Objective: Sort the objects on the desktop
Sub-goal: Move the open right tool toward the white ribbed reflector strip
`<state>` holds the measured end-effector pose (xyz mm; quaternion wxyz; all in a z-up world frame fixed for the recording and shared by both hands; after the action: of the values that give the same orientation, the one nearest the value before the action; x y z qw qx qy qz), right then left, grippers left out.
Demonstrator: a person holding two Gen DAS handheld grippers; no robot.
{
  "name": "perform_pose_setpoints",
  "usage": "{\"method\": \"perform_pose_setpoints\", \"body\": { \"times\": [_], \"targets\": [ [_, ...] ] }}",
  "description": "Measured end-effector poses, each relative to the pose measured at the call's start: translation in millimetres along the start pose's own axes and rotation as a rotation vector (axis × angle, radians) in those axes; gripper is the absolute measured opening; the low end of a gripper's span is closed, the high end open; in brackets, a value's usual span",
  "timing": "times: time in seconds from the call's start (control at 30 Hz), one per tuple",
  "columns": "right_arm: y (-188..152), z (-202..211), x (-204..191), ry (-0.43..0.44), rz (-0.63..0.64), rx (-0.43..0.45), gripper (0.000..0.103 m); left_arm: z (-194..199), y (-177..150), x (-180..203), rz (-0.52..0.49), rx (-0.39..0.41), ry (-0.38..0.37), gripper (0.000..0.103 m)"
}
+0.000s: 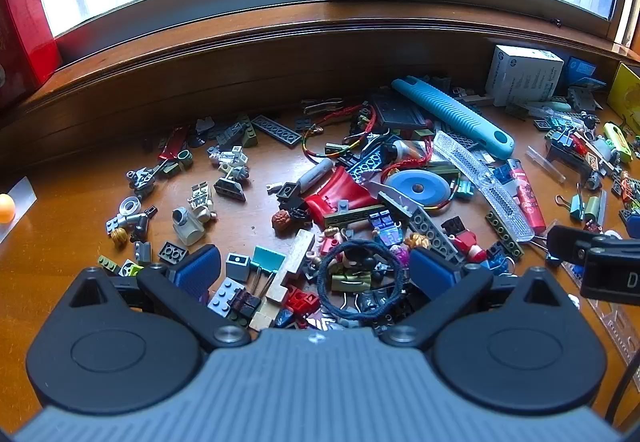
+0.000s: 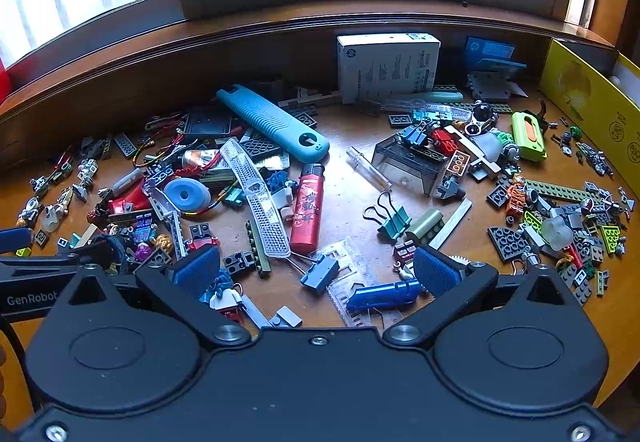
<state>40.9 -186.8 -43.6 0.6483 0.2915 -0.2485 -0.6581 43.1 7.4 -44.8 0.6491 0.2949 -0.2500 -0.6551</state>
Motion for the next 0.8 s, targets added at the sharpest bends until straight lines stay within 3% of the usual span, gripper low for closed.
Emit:
{"method": "perform_pose_setpoints", "body": {
  "times": [0.8],
  "targets": [
    [5, -16, -8, -0.005, 0.008, -0.022, 0.103, -13, 6, -9, 0.004, -0.017, -0.004, 0.103]
  ]
}}
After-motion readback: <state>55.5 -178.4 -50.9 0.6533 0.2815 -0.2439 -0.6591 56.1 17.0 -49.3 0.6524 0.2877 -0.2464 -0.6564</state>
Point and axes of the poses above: each gripper's, at about its wrist camera, not at the fingertips, and z roughly against the way its jaws point, x to its right, y to its top, the point moved 6 cm from there along -z, roughly the way its jaws point, and after that the axes turned 4 degrees about x, right-handed, at the moved point
